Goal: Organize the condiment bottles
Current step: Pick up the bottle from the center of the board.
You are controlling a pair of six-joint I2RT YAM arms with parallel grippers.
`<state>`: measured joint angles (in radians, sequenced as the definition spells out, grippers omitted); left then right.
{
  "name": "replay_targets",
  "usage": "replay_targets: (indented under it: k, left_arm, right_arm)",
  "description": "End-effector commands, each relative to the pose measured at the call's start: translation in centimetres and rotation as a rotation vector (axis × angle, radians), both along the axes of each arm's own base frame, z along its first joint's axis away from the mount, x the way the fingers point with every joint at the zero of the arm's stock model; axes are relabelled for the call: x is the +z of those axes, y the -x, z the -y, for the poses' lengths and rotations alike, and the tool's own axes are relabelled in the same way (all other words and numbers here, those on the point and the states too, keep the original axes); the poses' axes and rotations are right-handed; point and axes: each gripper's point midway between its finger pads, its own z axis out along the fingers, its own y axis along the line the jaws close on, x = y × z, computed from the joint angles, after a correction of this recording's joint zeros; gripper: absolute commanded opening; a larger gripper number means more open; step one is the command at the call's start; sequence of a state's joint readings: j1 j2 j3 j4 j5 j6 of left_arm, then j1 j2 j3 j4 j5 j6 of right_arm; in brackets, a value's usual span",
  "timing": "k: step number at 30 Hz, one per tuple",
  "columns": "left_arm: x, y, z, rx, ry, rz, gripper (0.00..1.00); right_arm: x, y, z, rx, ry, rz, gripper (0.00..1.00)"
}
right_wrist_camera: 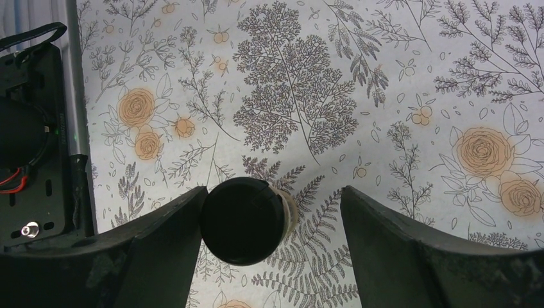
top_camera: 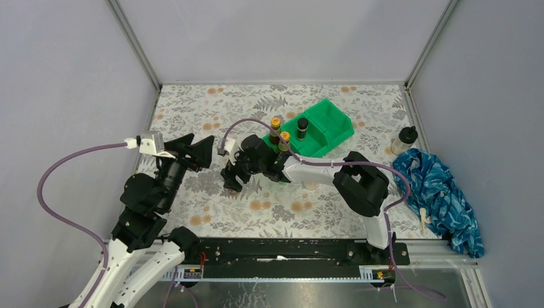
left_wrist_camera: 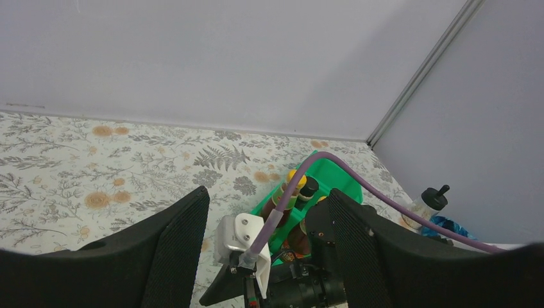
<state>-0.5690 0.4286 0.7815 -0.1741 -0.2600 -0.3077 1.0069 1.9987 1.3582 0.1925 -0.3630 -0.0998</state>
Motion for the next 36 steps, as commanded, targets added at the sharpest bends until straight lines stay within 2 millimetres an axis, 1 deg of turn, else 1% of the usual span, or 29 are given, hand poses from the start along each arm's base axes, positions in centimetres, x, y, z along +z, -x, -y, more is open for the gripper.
replay_targets:
  k: [1,6,9,10,18,22,26,32,34,36]
  left_arm:
    - [0.5,0.1,0.4,-0.020,-0.005,0.038,0.74]
    - [0.5,0.1,0.4,-0.020,-0.006,0.037,0.74]
    - [0.4,0.1,0.4,-0.022,-0.005,0.036,0.74]
    - [0.4,0.1,0.4,-0.021,-0.005,0.036,0.74]
    - [0.2,0.1,0.3,-0.013,-0.004,0.035,0.74]
    - [0.1,0.0,0.2,-0.009,-0.005,0.031,0.74]
    - [0.0,0.0,0.2,-0.007,-0.005,0.031,0.74]
    - [-0.2,0.0,0.0,0.000,-0.004,0.027,0.74]
    - [-0.3,0.0,-0.1,0.006,-0.003,0.026,0.74]
    - [-0.4,-0.1,-0.2,0.011,-0.003,0.025,0.74]
  right_arm:
    - [1.3,-0.6,-1.0,0.019,-0.044,0.004,0.80]
    - [1.2,-0.7,-1.0,0.020,-0.043,0.001,0.74]
    - [1.2,-0.6,-1.0,0.021,-0.042,-0.001,0.68]
    - [1.2,-0.6,-0.9,0.021,-0.041,-0.002,0.64]
    - [1.3,-0.6,-0.9,0.018,-0.042,-0.003,0.44]
    - [1.5,-0.5,-0.7,0.014,-0.044,-0.003,0.31]
    - [1.7,-0.5,-0.6,0.011,-0.047,-0.002,0.23]
    - [2.1,-0.4,-0.4,0.009,-0.054,-0.002,0.04]
    - [2.2,-0.3,-0.3,0.007,-0.057,-0.001,0.00]
    - [2.3,-0.3,-0.3,0.007,-0.059,0.001,0.00]
